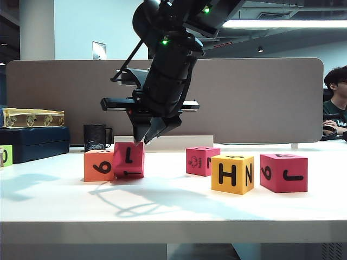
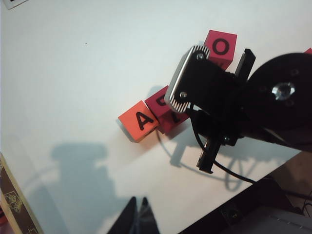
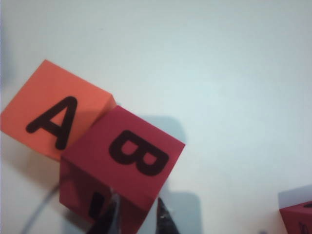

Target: Select the appropriate blocks from the scattered letter blocks on the table and arrange them in a row to spell out "ALOHA".

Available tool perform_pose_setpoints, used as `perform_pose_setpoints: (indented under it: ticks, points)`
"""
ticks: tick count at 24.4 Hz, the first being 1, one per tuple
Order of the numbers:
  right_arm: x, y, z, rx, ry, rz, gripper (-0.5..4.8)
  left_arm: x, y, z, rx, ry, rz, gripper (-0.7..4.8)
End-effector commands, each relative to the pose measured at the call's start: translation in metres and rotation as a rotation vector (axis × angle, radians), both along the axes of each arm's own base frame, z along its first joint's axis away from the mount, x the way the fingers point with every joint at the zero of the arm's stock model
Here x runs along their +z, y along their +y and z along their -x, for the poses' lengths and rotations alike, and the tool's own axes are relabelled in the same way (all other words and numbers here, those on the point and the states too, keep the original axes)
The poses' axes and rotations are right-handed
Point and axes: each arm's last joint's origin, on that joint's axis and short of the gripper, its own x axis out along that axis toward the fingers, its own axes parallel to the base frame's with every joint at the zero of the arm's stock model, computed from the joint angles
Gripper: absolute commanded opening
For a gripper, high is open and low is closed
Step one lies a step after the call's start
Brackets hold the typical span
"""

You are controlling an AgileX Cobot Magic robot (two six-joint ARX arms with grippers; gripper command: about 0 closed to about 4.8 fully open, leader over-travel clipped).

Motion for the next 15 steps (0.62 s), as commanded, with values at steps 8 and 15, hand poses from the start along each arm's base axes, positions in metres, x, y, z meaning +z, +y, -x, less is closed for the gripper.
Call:
perform_pose_setpoints:
  ticks: [8, 15]
  points:
    - [0.012, -0.018, -0.027, -0.032, -0.08, -0.105, 0.89, 0.001, 0.001, 0.002, -0.008, 0.003, -0.003, -0.06]
    - [0.015, -0.024, -0.031, 0.034, -0.134, -0.054, 0.89, 0.005, -0.001, -0.002, -0.008, -0.054, 0.019, -0.06]
